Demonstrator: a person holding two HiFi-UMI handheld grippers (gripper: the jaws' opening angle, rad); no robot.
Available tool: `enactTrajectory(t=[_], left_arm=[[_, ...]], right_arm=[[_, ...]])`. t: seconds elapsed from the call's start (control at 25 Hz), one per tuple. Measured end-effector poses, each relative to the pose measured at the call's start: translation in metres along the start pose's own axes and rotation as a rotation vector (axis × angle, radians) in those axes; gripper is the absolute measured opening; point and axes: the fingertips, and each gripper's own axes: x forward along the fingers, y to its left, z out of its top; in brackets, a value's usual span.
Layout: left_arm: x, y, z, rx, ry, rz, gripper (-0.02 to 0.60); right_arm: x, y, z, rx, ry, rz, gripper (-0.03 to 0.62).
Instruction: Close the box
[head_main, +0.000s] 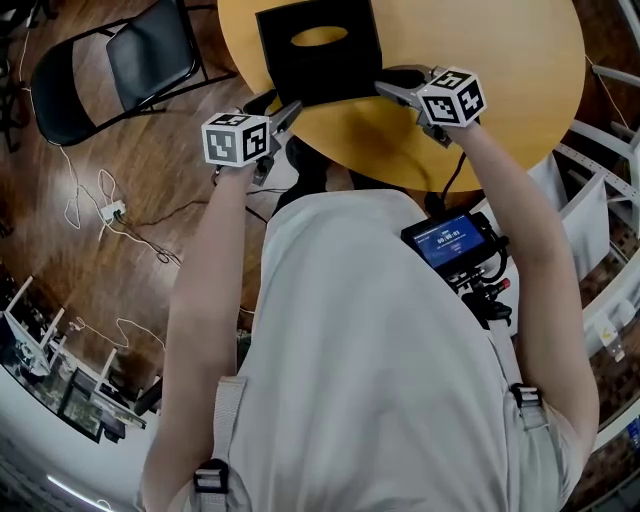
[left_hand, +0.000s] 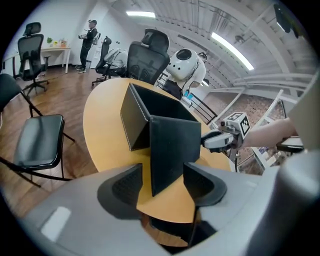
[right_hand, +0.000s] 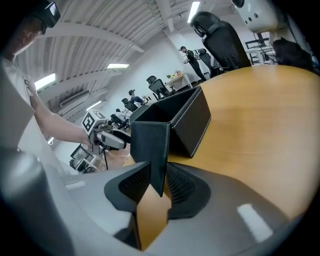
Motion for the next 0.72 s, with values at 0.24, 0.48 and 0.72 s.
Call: enactTrajectory(t=[0.24,0.48,0.72], left_arm=[[0.011,0.005,0.000,-0.012,0.029,0.045,0.122],[0.003,-0.001,-0.002,-0.140,0.038,-0.073,0.103],[-0.026,-0.027,0.012,-0.413,0.146,-0.275,0.107]], right_arm=[[0.004,-0.008,-0.006,0.041,0.008,-0.040,0.055],[-0.001,0.002,-0.001,0.113,0.023,0.009,0.040],[-0.025,0.024,0.026,0.253,0.020,0.182,0.077]])
